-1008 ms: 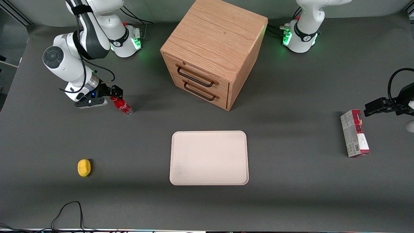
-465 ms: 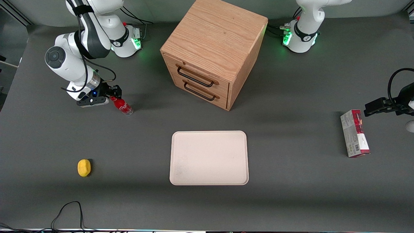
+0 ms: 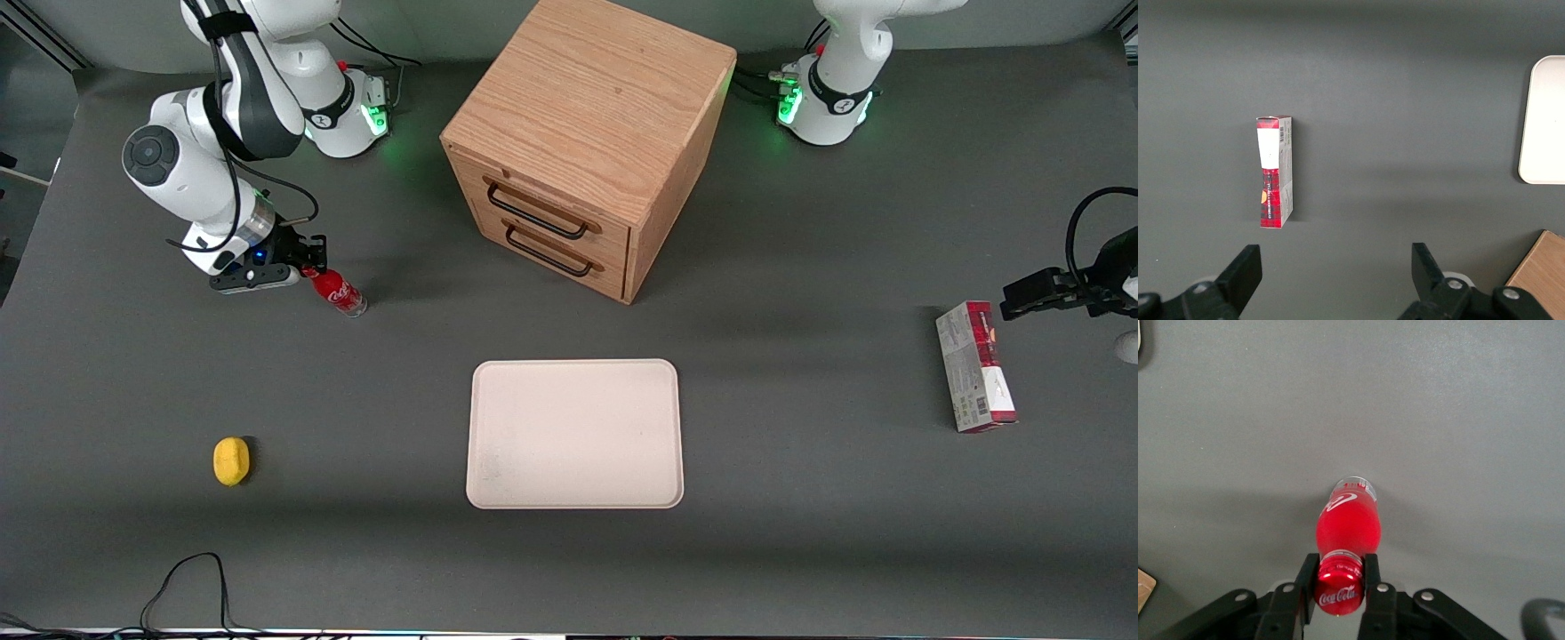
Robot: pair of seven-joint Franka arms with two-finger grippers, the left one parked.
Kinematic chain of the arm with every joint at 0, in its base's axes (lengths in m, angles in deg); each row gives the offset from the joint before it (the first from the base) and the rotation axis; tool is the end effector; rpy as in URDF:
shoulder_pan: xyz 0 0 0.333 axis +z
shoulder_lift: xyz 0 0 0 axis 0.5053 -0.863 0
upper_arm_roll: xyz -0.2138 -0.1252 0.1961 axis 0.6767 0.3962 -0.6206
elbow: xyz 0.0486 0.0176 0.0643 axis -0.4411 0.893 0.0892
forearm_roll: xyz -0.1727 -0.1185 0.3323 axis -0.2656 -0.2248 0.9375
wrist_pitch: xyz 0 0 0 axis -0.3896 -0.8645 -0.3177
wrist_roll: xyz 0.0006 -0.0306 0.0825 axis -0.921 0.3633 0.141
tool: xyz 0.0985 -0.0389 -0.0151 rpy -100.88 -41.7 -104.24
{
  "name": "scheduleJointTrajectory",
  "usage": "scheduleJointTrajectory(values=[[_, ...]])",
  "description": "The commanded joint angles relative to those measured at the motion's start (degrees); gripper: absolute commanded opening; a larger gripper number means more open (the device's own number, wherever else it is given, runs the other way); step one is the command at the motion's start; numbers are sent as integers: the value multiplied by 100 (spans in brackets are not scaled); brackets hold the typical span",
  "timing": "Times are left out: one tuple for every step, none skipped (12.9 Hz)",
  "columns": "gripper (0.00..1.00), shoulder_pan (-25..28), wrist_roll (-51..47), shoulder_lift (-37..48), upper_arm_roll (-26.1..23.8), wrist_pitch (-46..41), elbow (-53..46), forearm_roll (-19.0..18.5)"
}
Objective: Place coke bottle on tray
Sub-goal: 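Close the right gripper on the bottle cap and lift it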
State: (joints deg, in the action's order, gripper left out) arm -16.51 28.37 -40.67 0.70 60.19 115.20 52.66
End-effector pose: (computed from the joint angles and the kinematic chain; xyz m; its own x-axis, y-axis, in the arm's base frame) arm 0.4265 0.0510 0.3283 0.9947 0.0875 -0.0537 0.0852 -0.9954 -0.0427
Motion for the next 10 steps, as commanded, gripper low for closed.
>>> scheduleJointTrajectory(values=[[0, 23, -1, 142, 51, -731, -565, -63], [0, 14, -9, 116, 60, -1178, -977, -63], [0, 14, -9, 55, 60, -1670, -1477, -63], [0, 5, -18, -85, 60, -2206, -2065, -63], [0, -12, -18, -348, 68, -2794, -2785, -55], [0, -39, -62, -672, 77, -3400, -3540, -2], [0, -39, -106, -1041, 77, -3989, -4296, 7], [0, -39, -132, -1375, 77, -4500, -5008, 7], [0, -48, -115, -1674, 77, -4914, -5677, 24], [0, -56, -124, -1938, 77, -5292, -6258, 42]])
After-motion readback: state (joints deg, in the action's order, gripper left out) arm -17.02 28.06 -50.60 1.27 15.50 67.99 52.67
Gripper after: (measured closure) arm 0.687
